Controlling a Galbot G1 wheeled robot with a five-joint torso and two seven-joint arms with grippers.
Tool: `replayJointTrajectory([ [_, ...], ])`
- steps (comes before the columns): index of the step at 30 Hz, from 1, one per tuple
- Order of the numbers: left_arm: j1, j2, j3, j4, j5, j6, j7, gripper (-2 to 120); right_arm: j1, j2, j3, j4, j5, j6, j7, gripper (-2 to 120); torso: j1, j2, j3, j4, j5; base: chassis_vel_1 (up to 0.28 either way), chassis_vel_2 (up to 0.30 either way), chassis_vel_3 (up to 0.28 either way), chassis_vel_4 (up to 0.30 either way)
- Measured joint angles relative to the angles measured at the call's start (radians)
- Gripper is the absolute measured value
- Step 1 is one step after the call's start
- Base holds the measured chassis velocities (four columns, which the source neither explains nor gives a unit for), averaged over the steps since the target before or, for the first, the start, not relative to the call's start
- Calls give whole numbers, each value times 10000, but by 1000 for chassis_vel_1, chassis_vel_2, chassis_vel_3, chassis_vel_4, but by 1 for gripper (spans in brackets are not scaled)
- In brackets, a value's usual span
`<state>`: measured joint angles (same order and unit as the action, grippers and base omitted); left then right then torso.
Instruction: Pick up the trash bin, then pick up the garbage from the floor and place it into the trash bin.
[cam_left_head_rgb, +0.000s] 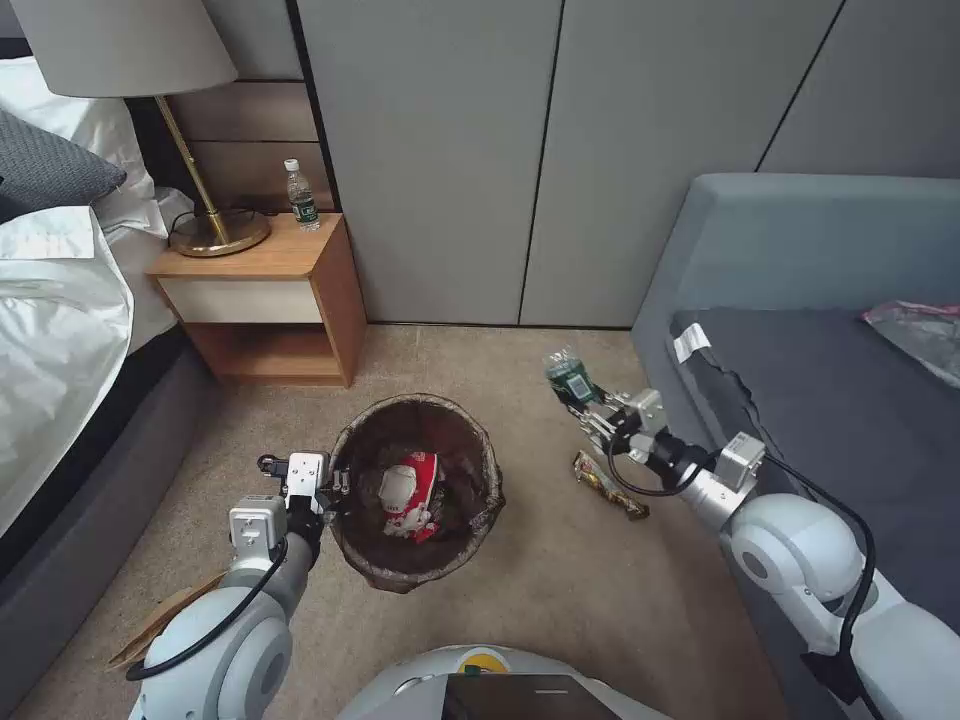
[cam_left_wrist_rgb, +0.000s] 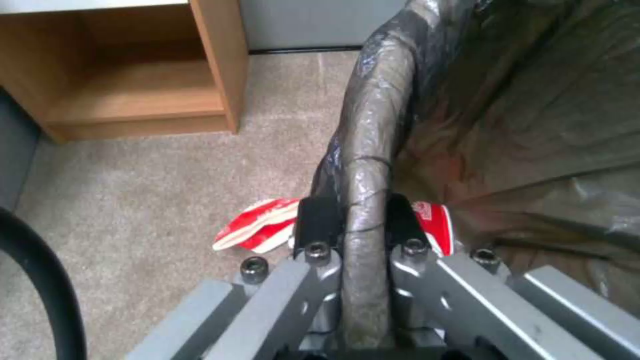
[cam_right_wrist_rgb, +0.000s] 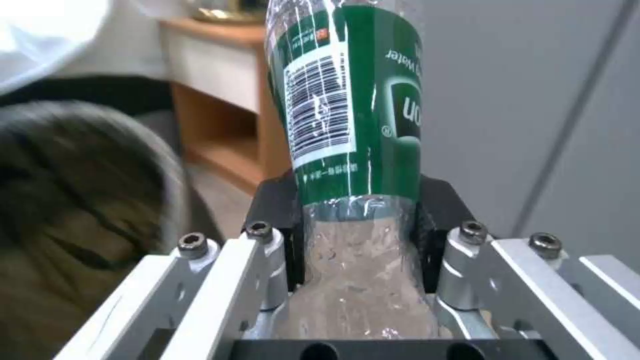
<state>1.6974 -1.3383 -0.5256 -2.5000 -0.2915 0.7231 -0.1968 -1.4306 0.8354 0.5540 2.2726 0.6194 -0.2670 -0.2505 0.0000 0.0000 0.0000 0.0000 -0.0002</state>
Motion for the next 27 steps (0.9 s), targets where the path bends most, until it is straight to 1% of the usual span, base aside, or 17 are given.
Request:
replayJointTrajectory([
  [2,-1,10,47,0,0,3,-1,2,382,-107,-325,362,353,-273,42,28,0,0,0,0,0,0,0,0,0],
  [3,-1,10,47,0,0,3,-1,2,382,-107,-325,362,353,-273,42,28,0,0,0,0,0,0,0,0,0],
  [6,-1,28,76,0,1,3,-11,2,843,-232,-779,614,786,-528,36,28,0,0,0,0,1,0,0,0,0],
  [7,-1,28,76,0,1,3,-11,2,843,-232,-779,614,786,-528,36,28,0,0,0,0,1,0,0,0,0],
  [10,-2,48,117,0,7,9,-15,2,1183,-366,-1234,683,847,-647,-174,28,0,0,0,-3,1,0,0,0,0],
  [15,-6,50,135,0,12,12,-14,2,1320,-402,-1408,687,847,-672,-231,28,0,0,0,-1,2,0,0,0,0],
  [17,-11,50,149,8,22,15,-15,2,1541,-444,-1683,687,847,-686,-247,28,0,0,0,-3,2,0,0,0,0],
  [18,-20,49,167,19,32,17,-15,2,1783,-486,-1976,680,846,-690,-253,28,0,0,0,-1,2,0,0,0,0],
  [19,-20,49,167,19,32,17,-15,2,1783,-486,-1976,680,846,-690,-253,28,0,0,0,-1,2,0,0,0,0],
  [20,-26,45,183,30,48,19,-15,2,2136,-545,-2363,650,845,-715,-256,28,0,0,0,-1,2,0,0,0,0],
  [21,-25,28,194,34,72,21,-17,2,2687,-620,-2959,616,900,-805,-245,28,0,0,0,1,1,0,0,0,0],
  [22,-23,23,196,35,79,22,-16,2,2878,-642,-3172,592,925,-853,-240,28,0,0,1,2,2,0,0,0,0],
  [23,-23,23,196,35,79,22,-16,2,2878,-642,-3172,592,925,-853,-240,28,0,0,1,2,2,0,0,0,0],
  [24,-17,-1,198,35,98,24,-19,2,3301,-700,-3675,525,945,-920,-239,28,0,0,0,1,1,0,0,0,0],
  [26,-21,-27,198,46,115,27,-18,2,3707,-766,-4341,489,947,-986,-184,28,0,0,0,-1,1,0,0,0,0],
  [27,-21,-27,198,46,115,27,-18,2,3707,-766,-4341,489,947,-986,-184,28,0,0,0,-1,1,0,0,0,0],
])
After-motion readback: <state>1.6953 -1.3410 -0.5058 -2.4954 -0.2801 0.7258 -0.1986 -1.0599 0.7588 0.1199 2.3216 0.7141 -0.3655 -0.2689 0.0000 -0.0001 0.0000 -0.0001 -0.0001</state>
